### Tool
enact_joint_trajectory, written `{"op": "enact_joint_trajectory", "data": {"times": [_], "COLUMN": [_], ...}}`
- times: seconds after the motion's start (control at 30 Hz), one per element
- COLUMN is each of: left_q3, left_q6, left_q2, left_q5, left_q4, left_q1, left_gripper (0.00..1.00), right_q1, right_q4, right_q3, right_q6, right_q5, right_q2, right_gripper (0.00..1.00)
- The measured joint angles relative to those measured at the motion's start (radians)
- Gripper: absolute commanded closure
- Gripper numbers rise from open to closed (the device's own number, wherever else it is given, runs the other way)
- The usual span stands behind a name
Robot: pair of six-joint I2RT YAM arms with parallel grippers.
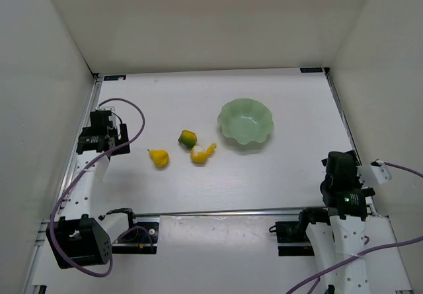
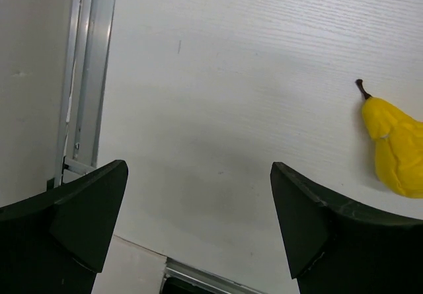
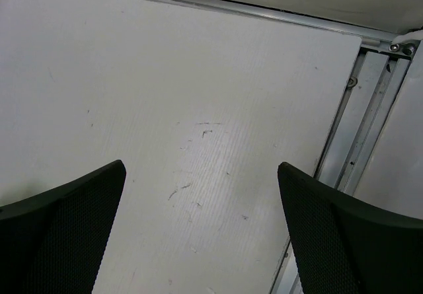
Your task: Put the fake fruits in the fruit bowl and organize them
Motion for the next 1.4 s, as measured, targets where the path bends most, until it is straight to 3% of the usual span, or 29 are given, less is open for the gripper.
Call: {"op": "enact_joint_trajectory", "data": {"times": [0.17, 0.37, 0.6, 0.8, 0.97, 1.33, 1.4], "left_q3": [0.000, 0.060, 0.145, 0.235, 0.242, 0.230, 0.230], "left_q6": [0.113, 0.324, 0.565, 0.629, 0.643, 0.655, 0.650], "left_q2": [0.001, 0.135, 0.363, 0.550, 0.575, 0.681, 0.681], "left_q5": [0.108, 0.114, 0.087, 0.111, 0.140, 0.160, 0.171], "left_q4": [0.000, 0.001, 0.008, -0.061, -0.124, -0.126, -0.123], "left_q1": [-0.063, -0.441, -0.689, -0.682, -0.665, -0.548, -0.546], "left_gripper": [0.00, 0.00, 0.00, 0.00, 0.00, 0.00, 0.10], "right_q1": [0.000, 0.000, 0.001, 0.001, 0.001, 0.001, 0.001], "right_q4": [0.013, 0.046, 0.051, 0.050, 0.050, 0.051, 0.051], "right_q3": [0.003, 0.028, 0.068, 0.070, 0.069, 0.069, 0.069], "right_q6": [-0.056, -0.113, -0.124, -0.146, -0.154, -0.153, -0.153], "right_q5": [-0.032, -0.126, -0.156, -0.143, -0.130, -0.140, -0.141], "right_q2": [0.059, 0.230, 0.324, 0.259, 0.226, 0.342, 0.343], "right_gripper": [0.00, 0.00, 0.00, 0.00, 0.00, 0.00, 0.00]}}
